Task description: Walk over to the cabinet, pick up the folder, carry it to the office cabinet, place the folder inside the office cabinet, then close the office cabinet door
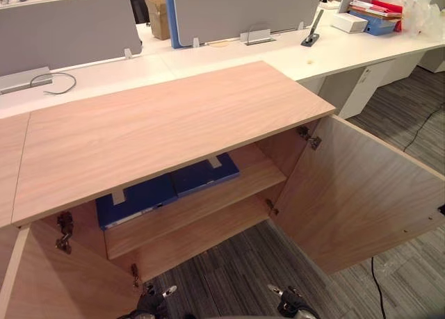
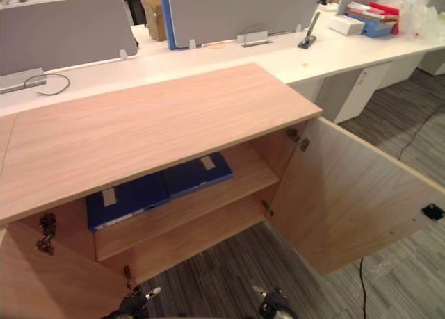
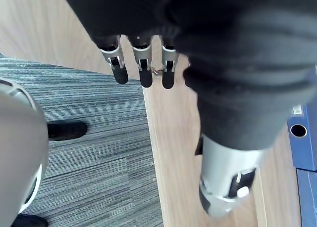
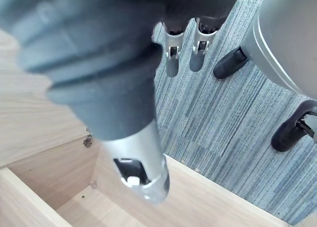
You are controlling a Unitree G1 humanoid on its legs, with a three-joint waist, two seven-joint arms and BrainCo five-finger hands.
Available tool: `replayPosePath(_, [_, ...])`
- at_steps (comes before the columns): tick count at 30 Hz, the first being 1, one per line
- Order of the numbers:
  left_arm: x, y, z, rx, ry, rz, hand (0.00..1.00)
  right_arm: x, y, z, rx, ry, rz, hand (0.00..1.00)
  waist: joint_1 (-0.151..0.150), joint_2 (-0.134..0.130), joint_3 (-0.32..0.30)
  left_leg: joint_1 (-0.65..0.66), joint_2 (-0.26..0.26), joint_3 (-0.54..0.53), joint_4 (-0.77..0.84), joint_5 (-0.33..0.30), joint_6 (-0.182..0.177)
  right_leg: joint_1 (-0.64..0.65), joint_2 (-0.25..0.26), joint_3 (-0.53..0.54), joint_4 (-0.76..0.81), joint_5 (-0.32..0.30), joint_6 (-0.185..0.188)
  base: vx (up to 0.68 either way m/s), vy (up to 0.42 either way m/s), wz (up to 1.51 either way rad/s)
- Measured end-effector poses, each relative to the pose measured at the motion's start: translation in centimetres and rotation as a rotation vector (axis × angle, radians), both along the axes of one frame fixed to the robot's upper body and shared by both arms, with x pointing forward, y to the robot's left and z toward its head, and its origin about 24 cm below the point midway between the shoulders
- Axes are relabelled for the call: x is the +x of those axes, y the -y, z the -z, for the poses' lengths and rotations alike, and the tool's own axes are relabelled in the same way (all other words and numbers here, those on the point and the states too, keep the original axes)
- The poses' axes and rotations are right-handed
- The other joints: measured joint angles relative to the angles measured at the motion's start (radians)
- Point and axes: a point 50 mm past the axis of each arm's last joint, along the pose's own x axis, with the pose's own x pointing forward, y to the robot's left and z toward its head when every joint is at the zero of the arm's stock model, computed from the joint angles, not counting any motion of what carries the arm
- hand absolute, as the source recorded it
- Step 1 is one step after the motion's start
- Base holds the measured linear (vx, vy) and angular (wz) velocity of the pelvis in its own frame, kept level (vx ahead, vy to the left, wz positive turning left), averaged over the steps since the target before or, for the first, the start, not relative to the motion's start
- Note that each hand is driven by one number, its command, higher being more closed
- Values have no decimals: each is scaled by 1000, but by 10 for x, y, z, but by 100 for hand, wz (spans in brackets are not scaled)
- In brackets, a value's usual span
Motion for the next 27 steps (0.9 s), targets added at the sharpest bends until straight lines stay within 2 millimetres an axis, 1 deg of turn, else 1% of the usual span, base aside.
replayPosePath(1, [0,0,0,1,1,4,0,2,-2,0,-4,0,-19,0,2,0,4,17,1,34,0,-9,-3,-6,6,8,11,3,-4,57,50,-62])
replayPosePath(2, [0,0,0,2,1,5,0,2,-2,0,-6,0,-23,0,3,0,4,21,3,42,0,-12,-5,-9,9,7,16,4,-5,27,0,-99])
replayPosePath(3, [0,1,0,6,3,16,0,5,-5,-1,-10,5,-53,0,5,3,7,37,21,98,6,-27,-5,-38,25,-17,52,12,-17,-2,-33,-92])
replayPosePath(4, [0,1,0,6,2,19,0,7,-6,-2,-12,9,-65,0,6,6,12,44,31,121,12,-33,-7,-46,28,-43,63,20,-29,-25,-68,-114])
replayPosePath(5, [0,2,0,6,3,22,0,11,-7,-3,-15,17,-75,0,5,15,22,47,48,159,26,-40,-4,-61,30,-112,80,25,-51,-54,-109,-96])
replayPosePath(6, [5,3,-1,9,15,47,0,16,-5,-4,-26,29,-72,0,2,15,36,60,57,207,30,-42,-2,-80,-23,-355,182,-39,-101,-63,-115,-88])
replayPosePath(7, [7,5,-2,10,18,63,0,16,-4,-5,-30,32,-71,0,0,17,43,71,59,223,30,-43,-2,-81,-60,-457,235,-57,-111,-57,-84,-81])
replayPosePath(8, [9,7,-2,10,19,86,0,15,-3,-5,-31,30,-61,0,-1,20,47,90,70,252,32,-43,-6,-77,-127,-606,322,-78,-129,-30,-25,-58])
replayPosePath(9, [10,9,-2,9,16,104,0,15,-2,-5,-29,29,-50,0,0,20,50,103,77,265,34,-43,-16,-67,-170,-678,370,-82,-134,-21,-17,-62])
replayPosePath(10, [11,9,-2,16,14,134,0,14,-2,-4,-23,20,-40,0,-1,15,53,120,79,278,34,-40,-29,-57,-215,-733,395,-85,-134,-13,-57,-48])
replayPosePath(11, [12,8,-2,20,12,148,0,13,-2,-3,-19,15,-27,0,-1,9,57,128,72,276,33,-37,-41,-56,-221,-742,396,-87,-123,-12,-115,-56])
replayPosePath(12, [12,8,-1,18,4,160,0,12,4,-3,-27,8,-10,0,-1,5,61,133,58,253,17,-38,-53,-45,-203,-768,361,-108,-111,-15,-119,-68])
replayPosePath(13, [11,12,0,7,-8,172,0,12,12,-3,-37,-3,5,0,1,28,74,132,44,192,-10,-39,-54,-35,-173,-767,317,-112,-101,-40,-99,-69])
replayPosePath(14, [10,13,1,5,-14,177,0,13,17,-3,-44,-4,13,0,-2,34,80,133,43,173,-18,-37,-52,-35,-159,-762,304,-110,-97,-84,-59,-53])
replayPosePath(15, [8,12,2,5,-27,184,0,10,22,-2,-52,-17,19,0,-14,33,83,133,52,153,-19,-37,-53,-31,-135,-758,286,-109,-95,-107,-66,-25])
replayPosePath(16, [6,9,2,10,-38,184,0,1,26,0,-58,-42,28,0,-17,27,84,137,66,148,-17,-38,-56,-25,-114,-757,267,-108,-94,-90,-59,-15])
replayPosePath(18, [3,6,3,13,-49,179,0,-12,31,2,-62,-77,53,0,-22,23,86,138,76,141,-18,-39,-61,-21,-95,-755,252,-108,-94,-44,-42,-10])
replayPosePath(19, [3,6,3,13,-50,180,0,-16,32,3,-62,-86,56,0,-24,23,86,138,78,141,-18,-39,-62,-22,-91,-753,249,-108,-94,-22,-20,-12])
replayPosePath(21, [1,3,3,11,-55,163,0,-25,34,5,-61,-110,70,0,-33,23,87,137,91,147,-12,-36,-70,-20,-65,-739,222,-99,-92,-10,-7,-18])
replayPosePath(23, [2,4,3,6,-53,160,0,-26,34,5,-60,-112,73,0,-36,29,84,133,103,153,1,-39,-84,-13,-40,-729,179,-79,-91,7,-4,-24])
replayPosePath(27, [1,4,3,-10,-47,123,0,-26,33,5,-57,-110,73,0,-42,30,87,132,123,149,24,-56,-89,4,-3,-704,110,-49,-87,26,-1,-22])
